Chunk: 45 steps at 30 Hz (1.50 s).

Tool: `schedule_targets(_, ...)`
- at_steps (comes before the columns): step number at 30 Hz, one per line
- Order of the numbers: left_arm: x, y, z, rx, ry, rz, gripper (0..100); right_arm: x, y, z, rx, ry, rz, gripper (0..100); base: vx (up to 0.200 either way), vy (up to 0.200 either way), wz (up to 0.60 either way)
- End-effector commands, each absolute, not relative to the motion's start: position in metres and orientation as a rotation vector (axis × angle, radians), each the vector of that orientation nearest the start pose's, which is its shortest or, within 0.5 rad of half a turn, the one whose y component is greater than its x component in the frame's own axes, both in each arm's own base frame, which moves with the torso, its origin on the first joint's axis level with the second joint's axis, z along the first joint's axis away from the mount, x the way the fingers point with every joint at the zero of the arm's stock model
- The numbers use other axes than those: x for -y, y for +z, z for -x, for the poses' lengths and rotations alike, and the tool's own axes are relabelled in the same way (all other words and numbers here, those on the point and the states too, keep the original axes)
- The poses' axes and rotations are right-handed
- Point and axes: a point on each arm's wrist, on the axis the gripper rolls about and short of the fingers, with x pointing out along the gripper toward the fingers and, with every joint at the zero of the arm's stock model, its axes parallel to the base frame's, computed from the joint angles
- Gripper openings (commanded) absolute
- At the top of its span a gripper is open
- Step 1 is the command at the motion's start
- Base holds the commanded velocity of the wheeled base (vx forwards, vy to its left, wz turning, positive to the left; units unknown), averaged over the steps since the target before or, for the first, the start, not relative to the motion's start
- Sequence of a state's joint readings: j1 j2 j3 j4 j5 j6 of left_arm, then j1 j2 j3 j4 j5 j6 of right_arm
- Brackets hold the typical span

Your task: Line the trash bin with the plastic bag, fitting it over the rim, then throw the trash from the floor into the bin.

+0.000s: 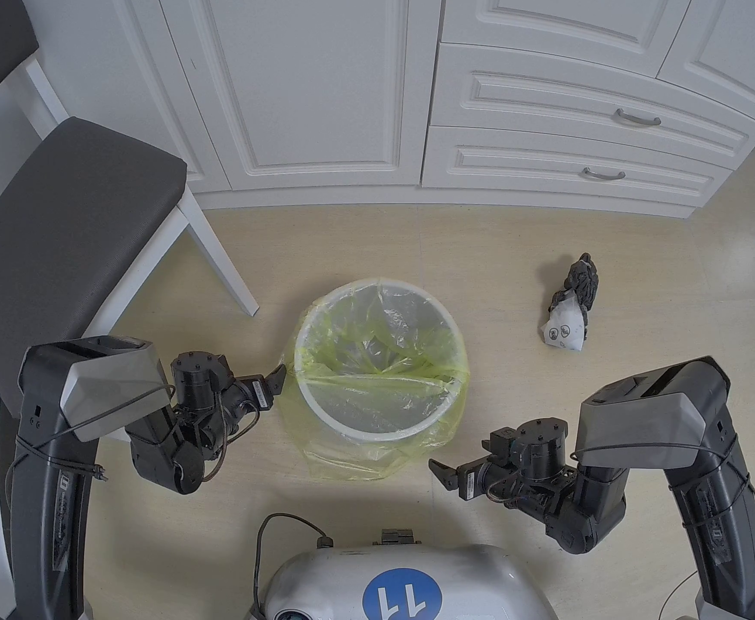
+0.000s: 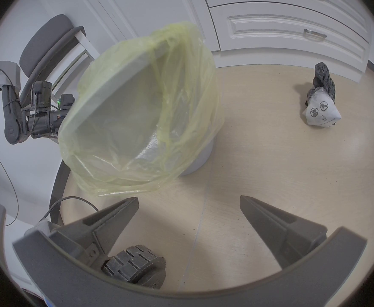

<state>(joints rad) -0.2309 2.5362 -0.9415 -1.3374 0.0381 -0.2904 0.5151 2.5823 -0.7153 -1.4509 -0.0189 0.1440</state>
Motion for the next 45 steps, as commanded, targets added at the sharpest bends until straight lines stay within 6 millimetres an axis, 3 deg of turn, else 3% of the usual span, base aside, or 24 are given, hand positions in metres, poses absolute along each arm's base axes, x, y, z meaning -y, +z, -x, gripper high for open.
schedule_targets(1, 0.097, -0.047, -0.408, -0.306, -0.148, 0.253, 100, -0.181, -0.078, -0.323, -0.449, 0.453, -0.027, 100, 0.0, 0.0, 0.0)
schedule_targets(12, 0.095, -0.044, -0.407, -0.297, -0.144, 0.254, 100, -0.179, -0.083, -0.322, -0.471, 0.448, -0.019, 100, 0.0, 0.0, 0.0)
schedule_targets(17, 0.091, -0.022, -0.402, -0.27, -0.155, 0.258, 100, -0.158, -0.081, -0.324, -0.491, 0.371, 0.133, 100, 0.0, 0.0, 0.0)
schedule_targets(23, 0.094, -0.002, -0.395, -0.242, -0.178, 0.262, 100, -0.147, -0.076, -0.32, -0.506, 0.346, 0.202, 100, 0.0, 0.0, 0.0)
schedule_targets(28, 0.093, 0.012, -0.386, -0.234, -0.189, 0.259, 100, -0.119, -0.068, -0.321, -0.507, 0.312, 0.32, 100, 0.0, 0.0, 0.0)
schedule_targets(33, 0.092, 0.04, -0.369, -0.218, -0.239, 0.255, 100, -0.105, -0.042, -0.329, -0.434, 0.285, 0.297, 100, 0.0, 0.0, 0.0)
schedule_targets(39, 0.093, 0.051, -0.358, -0.211, -0.253, 0.215, 100, -0.089, -0.008, -0.33, -0.358, 0.292, 0.261, 100, 0.0, 0.0, 0.0)
schedule_targets(45, 0.089, 0.077, -0.343, -0.183, -0.257, 0.183, 100, -0.083, 0.037, -0.301, -0.268, 0.297, 0.336, 100, 0.0, 0.0, 0.0)
